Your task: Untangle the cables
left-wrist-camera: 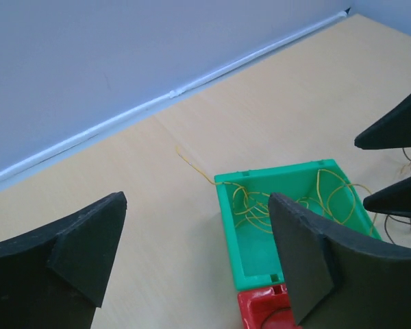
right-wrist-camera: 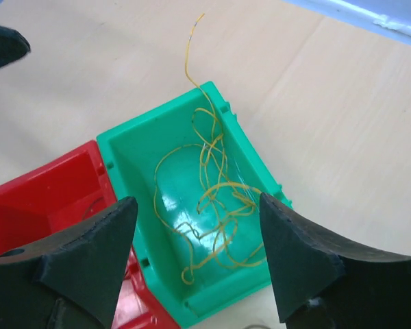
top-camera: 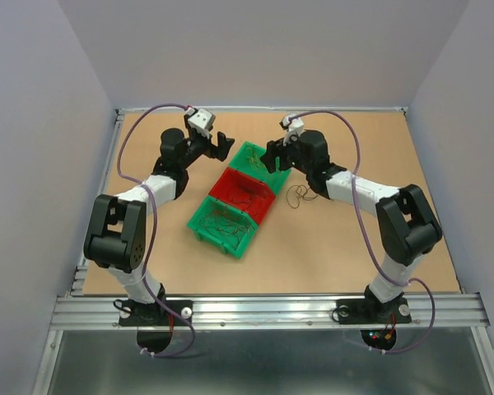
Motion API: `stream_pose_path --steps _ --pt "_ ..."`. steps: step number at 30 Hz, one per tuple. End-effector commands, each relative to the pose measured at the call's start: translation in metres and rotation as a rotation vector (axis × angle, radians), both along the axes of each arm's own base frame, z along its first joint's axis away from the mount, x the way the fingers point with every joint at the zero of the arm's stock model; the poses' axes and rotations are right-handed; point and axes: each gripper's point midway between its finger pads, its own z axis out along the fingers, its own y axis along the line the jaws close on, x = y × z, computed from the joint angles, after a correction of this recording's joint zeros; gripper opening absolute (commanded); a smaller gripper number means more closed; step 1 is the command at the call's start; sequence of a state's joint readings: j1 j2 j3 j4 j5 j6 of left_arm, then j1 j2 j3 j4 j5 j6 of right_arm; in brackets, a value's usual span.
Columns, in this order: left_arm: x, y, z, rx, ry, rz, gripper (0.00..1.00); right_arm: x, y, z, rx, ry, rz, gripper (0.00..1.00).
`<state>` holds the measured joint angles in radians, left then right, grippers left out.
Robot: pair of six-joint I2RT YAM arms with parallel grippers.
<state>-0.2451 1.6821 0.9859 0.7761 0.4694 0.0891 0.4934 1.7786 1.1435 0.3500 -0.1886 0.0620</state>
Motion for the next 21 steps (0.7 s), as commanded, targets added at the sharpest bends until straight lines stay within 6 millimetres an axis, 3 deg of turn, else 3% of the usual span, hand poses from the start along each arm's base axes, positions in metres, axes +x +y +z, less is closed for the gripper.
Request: stream_pose_path --steps 1,4,5,7,9,12,14,17,21 --pt "-0.016 0.003 0.058 -0.055 -0.192 0.027 0.98 -0.012 -0.012 0.028 0.046 -0.07 -0.054 0.78" --pt "-0.026 -0.004 0.065 -0.063 -0.212 -0.01 0.98 -0.017 -0.034 0.023 0.033 -0.022 -0.161 0.77" --pt "-0.03 -0.007 0.065 -0.061 -0.212 -0.019 0.98 -0.01 -0.058 0.02 0.02 -0.001 -0.318 0.77" --pt "-0.035 -0.02 0.065 -0.028 -0.229 -0.007 0.97 -0.016 -0.089 0.003 -0.031 0.062 -0.465 0.81" --pt "-0.042 -0.032 0.061 0.009 -0.232 -0.007 0.97 -0.021 -0.119 -0.002 -0.022 0.084 -0.608 0.97" --pt "-0.054 -0.051 0.056 0.076 -0.27 0.01 0.96 -0.035 -0.161 -0.037 -0.064 0.165 -0.736 1.0" --pt "-0.067 -0.067 0.052 0.101 -0.284 -0.009 0.96 -0.037 -0.184 -0.047 -0.089 0.188 -0.813 1.0" --pt "-0.078 -0.081 0.047 0.152 -0.305 -0.032 0.97 -0.038 -0.201 -0.057 -0.09 0.214 -0.859 0.99" --pt "-0.082 -0.085 0.044 0.167 -0.307 -0.039 0.98 -0.035 -0.199 -0.073 -0.123 0.258 -0.842 0.93"
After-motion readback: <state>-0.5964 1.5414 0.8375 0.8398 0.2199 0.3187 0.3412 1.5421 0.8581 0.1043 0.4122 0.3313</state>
